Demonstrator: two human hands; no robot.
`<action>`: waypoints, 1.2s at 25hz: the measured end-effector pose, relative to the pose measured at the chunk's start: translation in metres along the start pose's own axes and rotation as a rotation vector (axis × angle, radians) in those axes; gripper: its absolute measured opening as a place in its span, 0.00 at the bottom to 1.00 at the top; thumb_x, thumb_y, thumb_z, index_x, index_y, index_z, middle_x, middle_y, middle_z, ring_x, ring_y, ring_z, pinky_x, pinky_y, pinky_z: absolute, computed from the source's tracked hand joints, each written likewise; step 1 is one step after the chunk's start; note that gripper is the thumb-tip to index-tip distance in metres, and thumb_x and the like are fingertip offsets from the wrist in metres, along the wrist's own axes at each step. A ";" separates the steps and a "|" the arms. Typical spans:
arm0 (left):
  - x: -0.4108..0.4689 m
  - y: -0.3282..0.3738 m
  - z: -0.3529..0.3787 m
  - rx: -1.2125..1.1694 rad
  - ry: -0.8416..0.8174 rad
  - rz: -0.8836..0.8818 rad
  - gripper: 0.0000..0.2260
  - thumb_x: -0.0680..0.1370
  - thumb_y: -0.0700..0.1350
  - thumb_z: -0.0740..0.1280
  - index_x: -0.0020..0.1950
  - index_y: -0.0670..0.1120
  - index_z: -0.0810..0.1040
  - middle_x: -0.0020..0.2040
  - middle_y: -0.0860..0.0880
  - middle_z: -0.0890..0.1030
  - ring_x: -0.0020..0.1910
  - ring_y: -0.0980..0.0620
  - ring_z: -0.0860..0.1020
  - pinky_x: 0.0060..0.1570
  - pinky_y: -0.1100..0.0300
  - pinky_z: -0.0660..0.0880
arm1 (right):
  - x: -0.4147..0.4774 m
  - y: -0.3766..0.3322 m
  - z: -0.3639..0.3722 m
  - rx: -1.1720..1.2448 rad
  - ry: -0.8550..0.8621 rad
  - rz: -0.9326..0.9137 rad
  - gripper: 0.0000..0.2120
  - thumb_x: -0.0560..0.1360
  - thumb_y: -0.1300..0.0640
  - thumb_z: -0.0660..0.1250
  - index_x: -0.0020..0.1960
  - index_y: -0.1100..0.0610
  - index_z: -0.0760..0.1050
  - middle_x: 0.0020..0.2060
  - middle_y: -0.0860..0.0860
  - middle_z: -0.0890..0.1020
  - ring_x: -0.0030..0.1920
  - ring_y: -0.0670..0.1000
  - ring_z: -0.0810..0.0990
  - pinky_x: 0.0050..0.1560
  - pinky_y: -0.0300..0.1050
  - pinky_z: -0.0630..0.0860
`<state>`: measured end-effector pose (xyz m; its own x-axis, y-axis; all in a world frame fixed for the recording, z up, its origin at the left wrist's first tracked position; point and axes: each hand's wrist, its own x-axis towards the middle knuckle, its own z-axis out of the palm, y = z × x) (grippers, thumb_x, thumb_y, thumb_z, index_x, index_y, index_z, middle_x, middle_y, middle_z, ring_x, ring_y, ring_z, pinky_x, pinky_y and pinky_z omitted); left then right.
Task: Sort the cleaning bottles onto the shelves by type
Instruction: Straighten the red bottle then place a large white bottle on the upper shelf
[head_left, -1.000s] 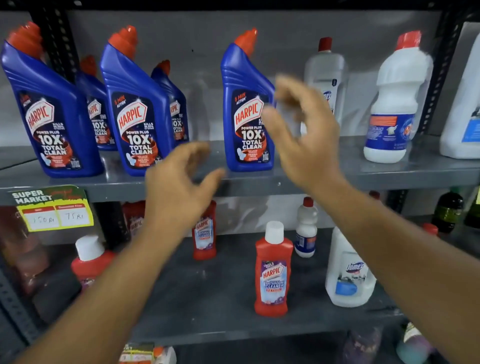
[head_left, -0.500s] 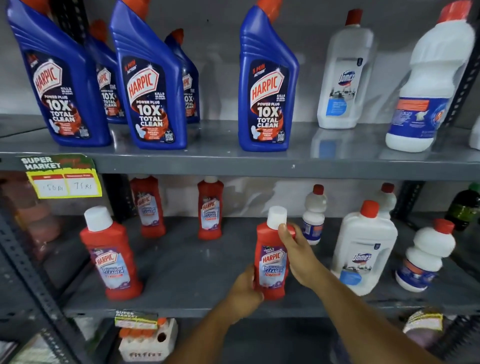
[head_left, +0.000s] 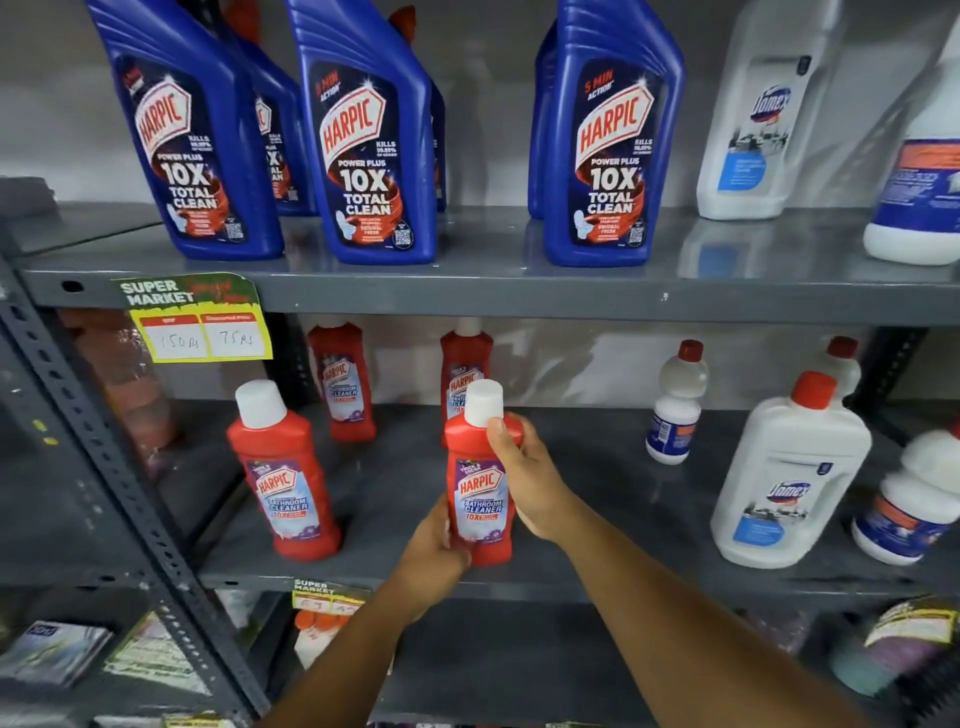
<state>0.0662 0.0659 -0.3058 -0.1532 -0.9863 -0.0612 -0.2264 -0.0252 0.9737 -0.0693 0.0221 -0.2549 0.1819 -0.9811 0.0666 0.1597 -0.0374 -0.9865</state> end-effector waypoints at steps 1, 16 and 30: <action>-0.001 0.000 0.001 0.006 0.000 -0.006 0.31 0.71 0.25 0.61 0.70 0.46 0.67 0.64 0.46 0.77 0.64 0.48 0.76 0.63 0.50 0.76 | 0.001 0.001 0.000 -0.006 0.002 0.003 0.28 0.69 0.37 0.66 0.64 0.50 0.68 0.49 0.51 0.85 0.47 0.52 0.87 0.42 0.44 0.83; -0.043 -0.019 0.122 0.342 -0.042 0.123 0.36 0.70 0.38 0.73 0.75 0.48 0.61 0.69 0.54 0.71 0.57 0.60 0.78 0.50 0.78 0.69 | -0.095 -0.038 -0.135 -0.433 0.657 -0.558 0.08 0.78 0.45 0.59 0.55 0.34 0.71 0.50 0.33 0.78 0.54 0.37 0.77 0.57 0.35 0.73; 0.092 0.067 0.282 0.449 -0.151 0.098 0.27 0.60 0.40 0.79 0.58 0.49 0.79 0.52 0.52 0.86 0.47 0.55 0.83 0.48 0.61 0.79 | -0.078 -0.077 -0.333 -0.566 0.313 -0.161 0.23 0.79 0.39 0.55 0.68 0.51 0.67 0.60 0.52 0.78 0.59 0.52 0.78 0.55 0.43 0.77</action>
<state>-0.2341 0.0196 -0.3077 -0.3250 -0.9450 -0.0374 -0.5917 0.1723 0.7875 -0.4189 0.0379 -0.2343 -0.1059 -0.9605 0.2572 -0.3882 -0.1982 -0.9000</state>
